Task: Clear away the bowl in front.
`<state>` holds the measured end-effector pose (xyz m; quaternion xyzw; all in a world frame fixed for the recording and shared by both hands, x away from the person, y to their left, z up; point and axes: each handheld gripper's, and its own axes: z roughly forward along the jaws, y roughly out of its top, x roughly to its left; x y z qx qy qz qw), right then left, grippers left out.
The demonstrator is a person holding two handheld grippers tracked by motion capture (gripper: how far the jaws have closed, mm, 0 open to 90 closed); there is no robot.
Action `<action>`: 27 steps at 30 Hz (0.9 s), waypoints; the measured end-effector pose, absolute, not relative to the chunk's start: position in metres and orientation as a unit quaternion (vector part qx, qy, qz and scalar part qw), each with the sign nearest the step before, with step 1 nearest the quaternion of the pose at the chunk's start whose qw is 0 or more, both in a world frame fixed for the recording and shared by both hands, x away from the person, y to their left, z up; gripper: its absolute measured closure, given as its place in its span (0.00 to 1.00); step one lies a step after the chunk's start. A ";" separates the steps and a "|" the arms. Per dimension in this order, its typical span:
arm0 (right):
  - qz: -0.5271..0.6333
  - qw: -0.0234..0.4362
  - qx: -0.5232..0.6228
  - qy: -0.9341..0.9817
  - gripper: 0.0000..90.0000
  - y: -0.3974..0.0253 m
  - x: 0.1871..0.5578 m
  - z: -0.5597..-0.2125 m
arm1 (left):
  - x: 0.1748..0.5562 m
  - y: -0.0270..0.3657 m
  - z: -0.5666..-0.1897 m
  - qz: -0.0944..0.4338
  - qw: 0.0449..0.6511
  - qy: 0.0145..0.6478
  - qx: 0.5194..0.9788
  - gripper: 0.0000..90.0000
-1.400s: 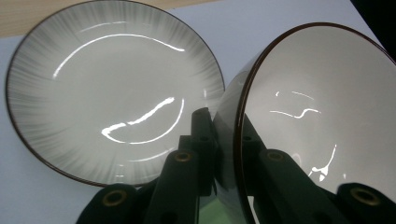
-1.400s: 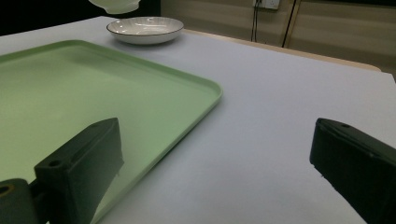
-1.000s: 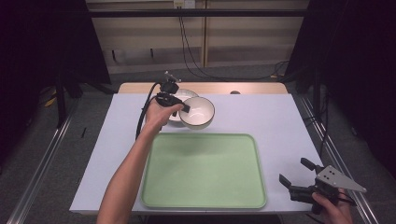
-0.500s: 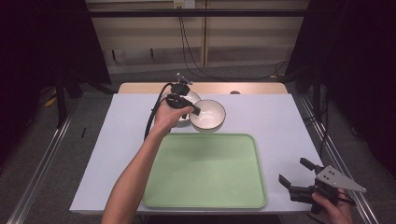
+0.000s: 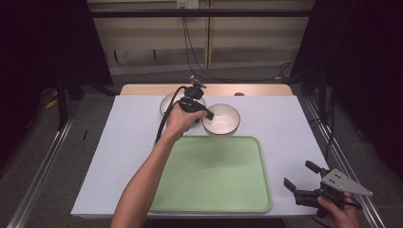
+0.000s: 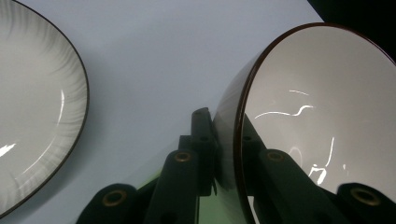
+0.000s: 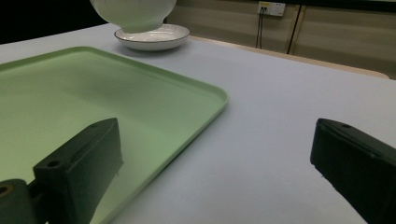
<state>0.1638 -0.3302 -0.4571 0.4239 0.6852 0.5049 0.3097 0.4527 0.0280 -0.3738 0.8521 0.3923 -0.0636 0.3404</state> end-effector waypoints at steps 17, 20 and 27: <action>0.509 0.313 0.423 0.681 0.02 -0.330 0.164 -0.457 | 0.439 -0.010 -0.389 -0.086 0.332 0.372 0.863 0.92; 0.509 0.313 0.423 0.681 0.02 -0.330 0.164 -0.457 | 0.438 -0.015 -0.389 -0.088 0.332 0.371 0.863 0.92; 0.510 0.313 0.422 0.681 0.02 -0.330 0.164 -0.457 | 0.437 -0.033 -0.395 -0.085 0.318 0.368 0.870 0.92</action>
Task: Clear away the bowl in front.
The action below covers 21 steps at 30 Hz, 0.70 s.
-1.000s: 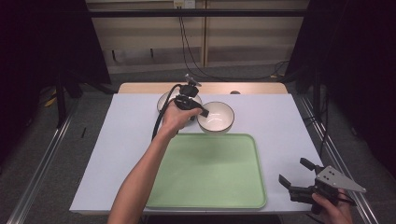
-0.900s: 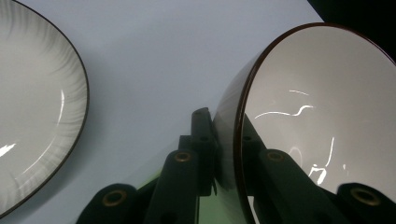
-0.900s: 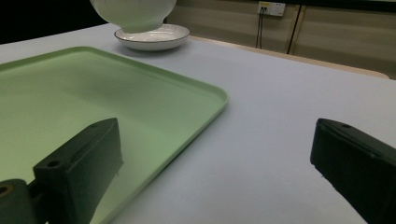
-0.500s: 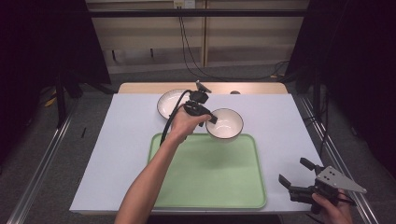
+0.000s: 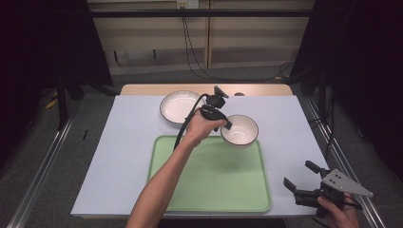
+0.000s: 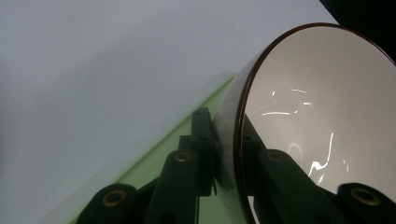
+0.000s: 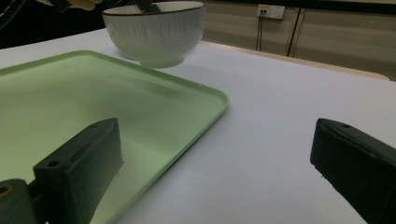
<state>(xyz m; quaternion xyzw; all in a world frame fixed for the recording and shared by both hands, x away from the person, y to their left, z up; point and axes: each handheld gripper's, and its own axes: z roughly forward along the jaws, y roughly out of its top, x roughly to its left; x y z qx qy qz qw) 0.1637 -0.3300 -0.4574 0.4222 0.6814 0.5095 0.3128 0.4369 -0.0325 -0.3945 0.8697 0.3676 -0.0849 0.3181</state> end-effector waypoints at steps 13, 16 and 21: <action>0.512 0.313 0.424 0.679 0.02 -0.330 0.163 -0.457 | 0.438 -0.053 -0.409 -0.099 0.318 0.372 0.866 0.92; 0.512 0.313 0.422 0.679 0.02 -0.329 0.163 -0.458 | 0.438 -0.057 -0.414 -0.096 0.316 0.375 0.866 0.92; 0.513 0.311 0.423 0.679 0.02 -0.330 0.162 -0.458 | 0.438 -0.059 -0.421 -0.099 0.305 0.370 0.872 0.92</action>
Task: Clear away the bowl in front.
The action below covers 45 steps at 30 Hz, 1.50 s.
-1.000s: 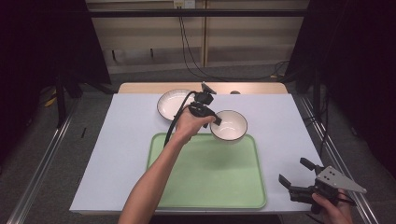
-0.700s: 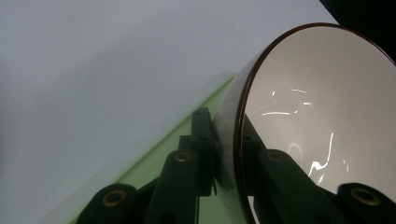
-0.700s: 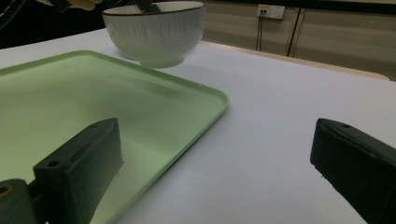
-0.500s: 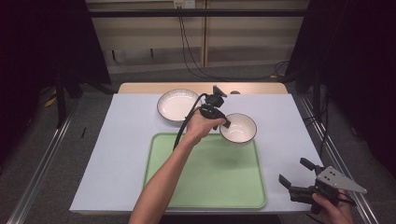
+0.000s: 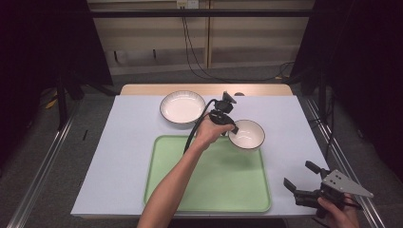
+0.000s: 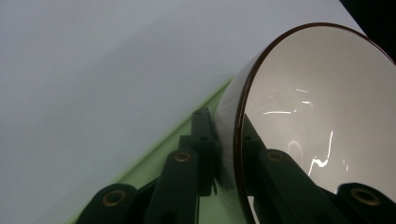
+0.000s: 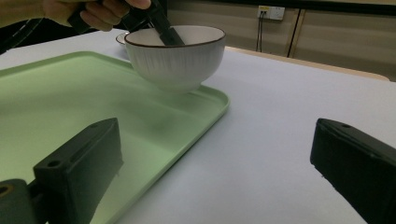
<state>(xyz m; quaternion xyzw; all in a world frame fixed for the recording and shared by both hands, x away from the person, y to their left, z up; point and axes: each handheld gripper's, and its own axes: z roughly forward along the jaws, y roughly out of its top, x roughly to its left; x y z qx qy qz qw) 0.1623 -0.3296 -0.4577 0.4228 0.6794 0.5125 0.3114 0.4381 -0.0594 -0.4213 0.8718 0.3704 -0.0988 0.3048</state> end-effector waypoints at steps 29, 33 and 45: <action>0.511 0.312 0.422 0.680 0.02 -0.330 0.162 -0.458 | 0.437 -0.080 -0.447 -0.093 0.285 0.359 0.884 0.92; 0.512 0.313 0.424 0.678 0.02 -0.330 0.162 -0.458 | 0.434 -0.080 -0.448 -0.088 0.289 0.363 0.881 0.91; 0.514 0.311 0.423 0.678 0.02 -0.330 0.163 -0.458 | 0.431 -0.081 -0.451 -0.083 0.317 0.343 0.880 0.82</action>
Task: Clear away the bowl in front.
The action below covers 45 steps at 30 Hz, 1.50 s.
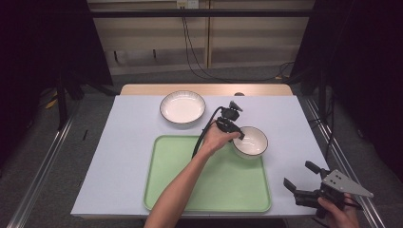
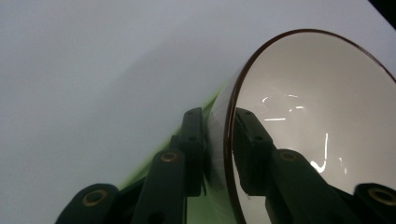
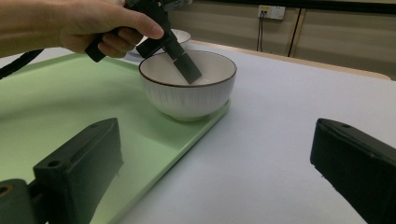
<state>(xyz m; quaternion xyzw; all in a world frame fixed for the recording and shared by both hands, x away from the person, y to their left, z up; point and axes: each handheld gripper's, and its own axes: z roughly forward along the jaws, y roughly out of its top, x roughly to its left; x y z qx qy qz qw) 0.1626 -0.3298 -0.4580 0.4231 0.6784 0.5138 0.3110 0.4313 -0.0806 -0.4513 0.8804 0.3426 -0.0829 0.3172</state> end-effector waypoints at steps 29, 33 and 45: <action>0.515 0.310 0.423 0.678 0.02 -0.330 0.163 -0.458 | 0.422 -0.060 -0.427 -0.012 0.380 0.348 0.857 0.06; 0.513 0.311 0.425 0.678 0.02 -0.330 0.163 -0.458 | 0.417 -0.047 -0.422 -0.009 0.409 0.355 0.841 0.06; 0.513 0.310 0.425 0.678 0.02 -0.330 0.164 -0.458 | 0.406 -0.009 -0.421 0.036 0.427 0.372 0.823 0.03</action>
